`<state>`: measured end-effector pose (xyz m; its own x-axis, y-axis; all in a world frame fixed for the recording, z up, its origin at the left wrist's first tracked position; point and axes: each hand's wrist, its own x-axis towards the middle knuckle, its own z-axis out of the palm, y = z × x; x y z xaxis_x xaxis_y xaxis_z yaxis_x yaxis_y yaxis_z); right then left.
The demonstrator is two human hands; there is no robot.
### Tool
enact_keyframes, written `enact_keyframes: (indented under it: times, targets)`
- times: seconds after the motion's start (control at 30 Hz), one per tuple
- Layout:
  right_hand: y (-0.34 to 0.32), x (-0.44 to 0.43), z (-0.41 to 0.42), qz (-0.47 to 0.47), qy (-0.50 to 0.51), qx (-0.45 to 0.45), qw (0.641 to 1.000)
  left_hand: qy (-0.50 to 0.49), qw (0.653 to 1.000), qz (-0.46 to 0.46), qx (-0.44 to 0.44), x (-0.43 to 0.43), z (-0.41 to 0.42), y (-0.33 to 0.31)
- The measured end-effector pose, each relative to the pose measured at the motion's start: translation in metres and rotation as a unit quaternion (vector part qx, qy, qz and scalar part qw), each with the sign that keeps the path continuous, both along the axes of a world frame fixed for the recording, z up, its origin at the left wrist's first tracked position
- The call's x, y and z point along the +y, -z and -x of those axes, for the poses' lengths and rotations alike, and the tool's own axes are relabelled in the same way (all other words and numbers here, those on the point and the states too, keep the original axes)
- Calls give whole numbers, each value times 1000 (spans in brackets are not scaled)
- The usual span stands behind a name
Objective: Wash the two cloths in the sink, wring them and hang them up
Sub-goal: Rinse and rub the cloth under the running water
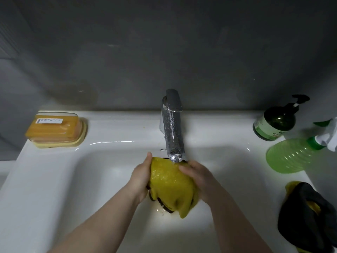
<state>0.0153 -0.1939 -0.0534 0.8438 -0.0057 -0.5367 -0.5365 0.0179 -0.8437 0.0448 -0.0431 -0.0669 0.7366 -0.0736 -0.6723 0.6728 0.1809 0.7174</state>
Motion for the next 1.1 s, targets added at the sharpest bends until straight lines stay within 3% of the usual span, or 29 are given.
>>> enact_keyframes:
  times: [0.23,0.33,0.43,0.57,0.67,0.87,1.0,1.1]
  targets:
    - [9,-23,6,-57,-154,30,986,-63,994,77,43,11,-8,-6]
    - [9,-29,6,71,-235,40,969,-80,991,92,49,16,-14,-8]
    - [9,-28,4,201,-158,9,967,-69,992,94,49,16,-14,-6]
    - [0,-12,4,126,-5,-65,990,-38,990,123,52,12,-8,-4]
    - [-3,38,12,165,78,-106,977,-20,986,158,48,-3,2,-7]
    - [-1,57,-6,327,163,-73,928,14,998,-11,-53,-32,23,-11]
    - [-1,74,5,351,83,-149,921,-32,998,29,-42,-28,15,-14]
    - [0,58,-8,324,127,-110,931,-6,999,19,-48,-33,15,-18]
